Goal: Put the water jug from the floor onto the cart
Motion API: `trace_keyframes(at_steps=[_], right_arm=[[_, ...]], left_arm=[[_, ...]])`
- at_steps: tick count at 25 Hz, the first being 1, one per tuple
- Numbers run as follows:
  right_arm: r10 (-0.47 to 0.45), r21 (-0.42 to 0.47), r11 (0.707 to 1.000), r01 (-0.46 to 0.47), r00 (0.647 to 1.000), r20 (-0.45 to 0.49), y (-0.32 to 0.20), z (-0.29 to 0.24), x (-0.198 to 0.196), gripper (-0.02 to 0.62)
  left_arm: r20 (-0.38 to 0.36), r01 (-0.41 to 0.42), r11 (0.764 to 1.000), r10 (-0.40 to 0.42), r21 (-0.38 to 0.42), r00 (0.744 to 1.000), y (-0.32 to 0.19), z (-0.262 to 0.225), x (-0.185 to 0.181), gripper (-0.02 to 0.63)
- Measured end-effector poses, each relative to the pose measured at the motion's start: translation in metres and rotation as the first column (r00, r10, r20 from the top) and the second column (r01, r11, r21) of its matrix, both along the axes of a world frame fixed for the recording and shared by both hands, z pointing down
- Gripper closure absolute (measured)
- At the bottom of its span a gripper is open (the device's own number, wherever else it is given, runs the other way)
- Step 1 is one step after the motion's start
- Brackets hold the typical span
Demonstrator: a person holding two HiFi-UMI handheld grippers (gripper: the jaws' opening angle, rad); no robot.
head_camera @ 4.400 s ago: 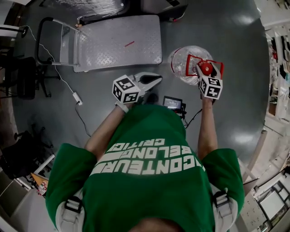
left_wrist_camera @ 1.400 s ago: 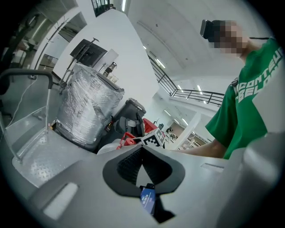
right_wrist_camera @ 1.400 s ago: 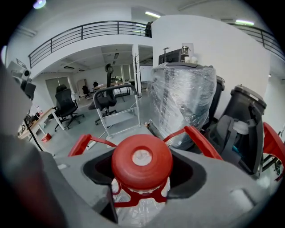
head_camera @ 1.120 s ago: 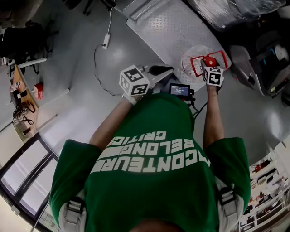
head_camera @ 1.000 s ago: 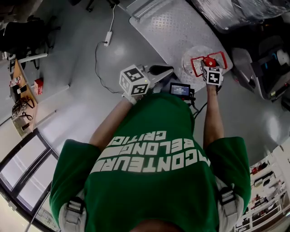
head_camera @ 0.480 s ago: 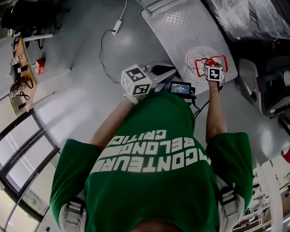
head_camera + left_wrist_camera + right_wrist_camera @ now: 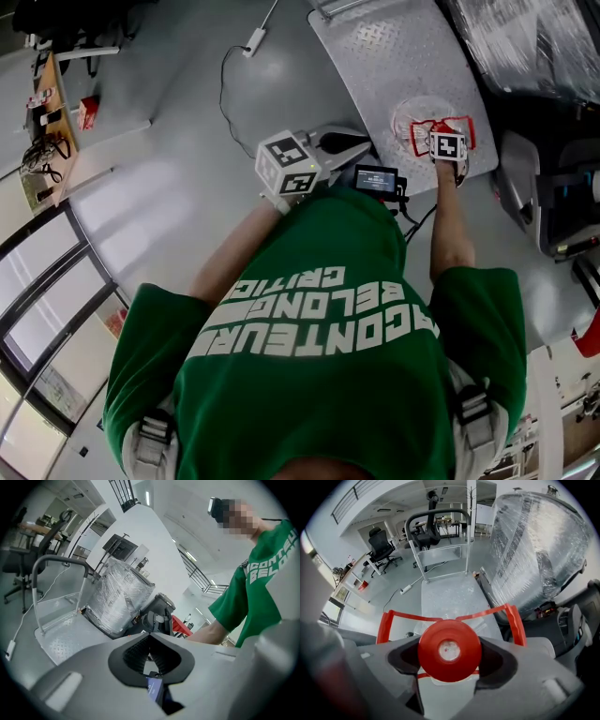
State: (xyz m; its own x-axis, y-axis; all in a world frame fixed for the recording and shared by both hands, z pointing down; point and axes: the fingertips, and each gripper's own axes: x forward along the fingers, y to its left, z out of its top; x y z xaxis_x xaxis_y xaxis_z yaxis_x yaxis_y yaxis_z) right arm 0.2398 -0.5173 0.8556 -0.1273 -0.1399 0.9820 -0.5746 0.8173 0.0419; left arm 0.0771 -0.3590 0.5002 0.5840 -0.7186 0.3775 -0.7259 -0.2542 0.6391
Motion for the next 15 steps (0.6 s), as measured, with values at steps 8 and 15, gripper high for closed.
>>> trace_keyframes(at_steps=[8,15], right_arm=[[-0.025,-0.003,1.0,0.025,0.999,-0.037,-0.002,0.006,0.006,0.291],[-0.087,-0.02,0.996,0.086,0.995,-0.051,0.016,0.008,0.0,0.291]], left_arm=[[-0.002,0.025,1.0,-0.025,-0.007,1.0,-0.001,0.004,0.001,0.597],[-0.009,0.015,1.0,-0.015,0.002,1.0,0.001,0.008,0.005,0.597]])
